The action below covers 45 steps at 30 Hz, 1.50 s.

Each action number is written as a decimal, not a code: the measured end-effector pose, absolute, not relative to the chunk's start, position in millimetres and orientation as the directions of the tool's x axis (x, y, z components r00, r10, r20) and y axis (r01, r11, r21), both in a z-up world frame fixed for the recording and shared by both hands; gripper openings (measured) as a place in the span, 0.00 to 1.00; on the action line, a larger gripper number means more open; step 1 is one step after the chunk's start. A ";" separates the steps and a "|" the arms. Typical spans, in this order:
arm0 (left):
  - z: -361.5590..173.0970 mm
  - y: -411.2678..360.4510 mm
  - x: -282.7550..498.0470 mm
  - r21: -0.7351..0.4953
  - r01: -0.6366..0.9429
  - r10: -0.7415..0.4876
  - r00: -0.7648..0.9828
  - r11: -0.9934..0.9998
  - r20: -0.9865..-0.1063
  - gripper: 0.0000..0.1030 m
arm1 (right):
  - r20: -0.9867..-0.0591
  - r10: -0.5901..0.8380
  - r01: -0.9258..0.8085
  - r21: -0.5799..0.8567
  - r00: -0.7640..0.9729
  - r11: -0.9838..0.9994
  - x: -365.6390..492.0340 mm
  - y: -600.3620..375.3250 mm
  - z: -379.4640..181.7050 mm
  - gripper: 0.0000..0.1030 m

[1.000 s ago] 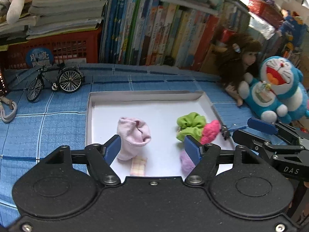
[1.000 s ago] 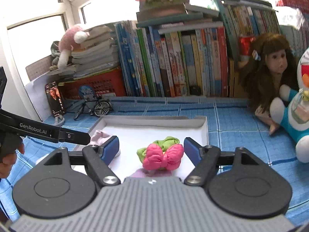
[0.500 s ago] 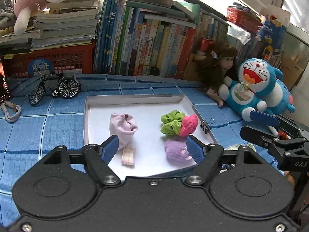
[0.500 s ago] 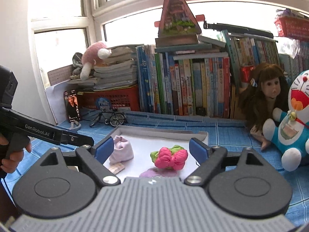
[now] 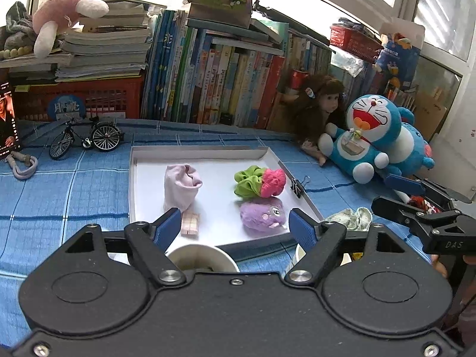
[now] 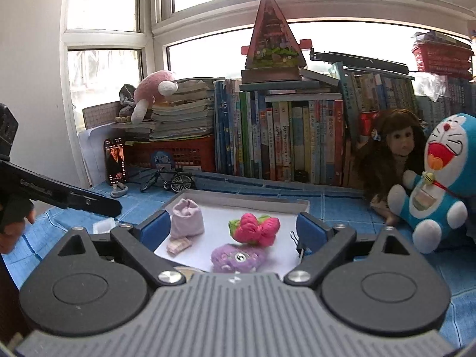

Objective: Organize soft objects
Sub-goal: 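Withdraw both tools from the tray, left tool moving toward the white fluffy toy, then grasp the white fluffy toy with the left tool while the right tool grasps the gold sequin bow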

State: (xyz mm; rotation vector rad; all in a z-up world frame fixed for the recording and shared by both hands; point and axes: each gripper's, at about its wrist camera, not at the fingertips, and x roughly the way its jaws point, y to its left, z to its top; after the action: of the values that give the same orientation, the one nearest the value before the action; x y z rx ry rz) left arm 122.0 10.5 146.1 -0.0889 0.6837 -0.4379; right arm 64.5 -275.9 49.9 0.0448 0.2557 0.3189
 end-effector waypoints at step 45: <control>41.7 93.9 48.2 -0.083 0.034 -0.078 0.787 0.996 -0.612 0.80 | -0.361 0.040 -0.035 0.021 0.932 0.999 22.2 -306.4 -44.2 0.99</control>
State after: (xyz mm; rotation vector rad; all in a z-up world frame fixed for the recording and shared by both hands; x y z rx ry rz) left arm 48.2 93.9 41.7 -0.0691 0.6626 -0.0606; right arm 22.2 -306.4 -44.2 0.0141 0.3700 0.0388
